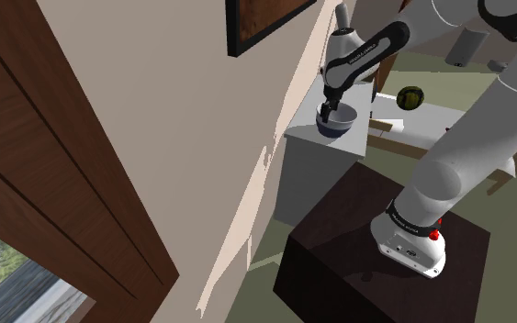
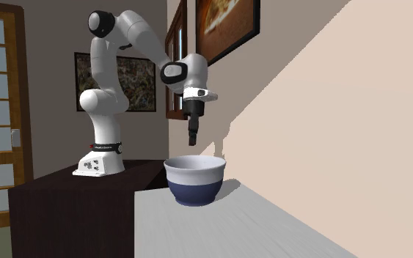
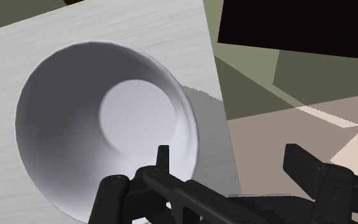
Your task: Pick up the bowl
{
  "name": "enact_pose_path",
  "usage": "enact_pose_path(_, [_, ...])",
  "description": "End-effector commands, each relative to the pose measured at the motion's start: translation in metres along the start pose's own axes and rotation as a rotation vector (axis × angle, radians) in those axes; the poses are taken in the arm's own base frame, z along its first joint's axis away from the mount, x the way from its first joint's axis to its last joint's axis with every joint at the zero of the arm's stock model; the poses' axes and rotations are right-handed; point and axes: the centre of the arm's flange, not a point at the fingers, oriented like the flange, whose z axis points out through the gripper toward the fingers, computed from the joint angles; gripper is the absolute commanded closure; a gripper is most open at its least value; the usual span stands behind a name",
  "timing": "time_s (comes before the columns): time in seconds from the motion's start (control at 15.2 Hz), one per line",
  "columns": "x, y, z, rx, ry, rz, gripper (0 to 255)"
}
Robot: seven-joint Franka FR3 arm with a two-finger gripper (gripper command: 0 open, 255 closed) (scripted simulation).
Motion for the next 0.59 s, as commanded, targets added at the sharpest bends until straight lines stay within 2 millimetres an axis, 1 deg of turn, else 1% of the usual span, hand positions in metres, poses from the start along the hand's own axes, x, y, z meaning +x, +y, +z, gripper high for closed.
enact_pose_path(0.0, [0.010,0.017,0.018,-0.019,-0.004,-0.002,0])
enact_pose_path(0.07, [0.013,0.024,0.025,-0.026,-0.007,-0.002,0])
enact_pose_path(0.53, [0.015,0.017,0.061,-0.026,-0.007,-0.002,0])
